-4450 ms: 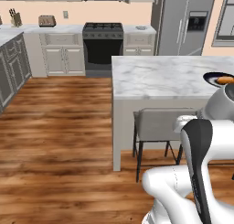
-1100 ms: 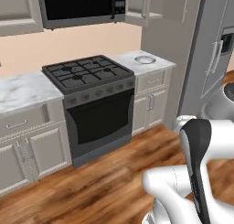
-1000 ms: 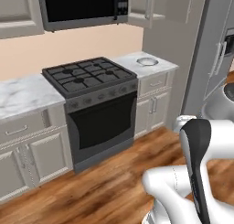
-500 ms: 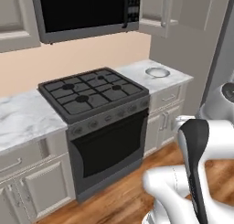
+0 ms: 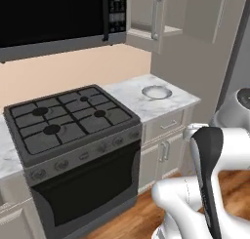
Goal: Move the hot dog bun to the plate on the dining table and place the condiment next to that plate. Then navigate to the fridge and take the sausage and place it on the plate as well.
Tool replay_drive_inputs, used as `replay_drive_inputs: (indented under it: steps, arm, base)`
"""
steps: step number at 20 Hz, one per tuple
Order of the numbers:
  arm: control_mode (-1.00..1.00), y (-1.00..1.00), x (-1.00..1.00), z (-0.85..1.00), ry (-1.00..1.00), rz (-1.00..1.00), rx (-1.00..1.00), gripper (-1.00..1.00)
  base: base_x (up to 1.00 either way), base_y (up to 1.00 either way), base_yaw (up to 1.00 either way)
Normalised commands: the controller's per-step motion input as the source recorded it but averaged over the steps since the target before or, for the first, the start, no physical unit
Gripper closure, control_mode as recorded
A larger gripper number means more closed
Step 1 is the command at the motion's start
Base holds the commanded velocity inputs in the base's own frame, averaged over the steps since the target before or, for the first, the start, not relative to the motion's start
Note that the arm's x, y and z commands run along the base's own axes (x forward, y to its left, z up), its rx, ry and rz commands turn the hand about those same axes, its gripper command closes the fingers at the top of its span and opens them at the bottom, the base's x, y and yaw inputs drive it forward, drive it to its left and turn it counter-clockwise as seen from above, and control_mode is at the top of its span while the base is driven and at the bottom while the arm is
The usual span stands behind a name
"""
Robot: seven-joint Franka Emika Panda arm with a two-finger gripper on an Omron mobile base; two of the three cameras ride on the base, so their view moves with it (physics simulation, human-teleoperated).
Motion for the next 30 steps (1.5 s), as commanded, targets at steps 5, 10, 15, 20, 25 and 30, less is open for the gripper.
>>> replay_drive_inputs:
  steps: [5,10,15,20,25,30]
  arm:
    - [1.0,0.0,0.0,0.0,0.0,0.0,0.0,-1.0]
    - [1.0,0.0,0.0,0.0,0.0,0.0,0.0,-1.0]
    - [1.0,0.0,0.0,0.0,0.0,0.0,0.0,-1.0]
    - [1.0,0.0,0.0,0.0,0.0,0.0,0.0,-1.0]
    - [1.0,0.0,0.0,0.0,0.0,0.0,0.0,-1.0]
    - [1.0,0.0,0.0,0.0,0.0,0.0,0.0,-1.0]
  base:
    - [0.59,-0.96,0.19]
    - [0.87,-0.68,0.35]
    - [0.88,-0.51,0.43]
    - [0.76,-0.43,0.45]
    - [0.34,-0.24,0.27]
    - [0.52,-0.22,0.06]
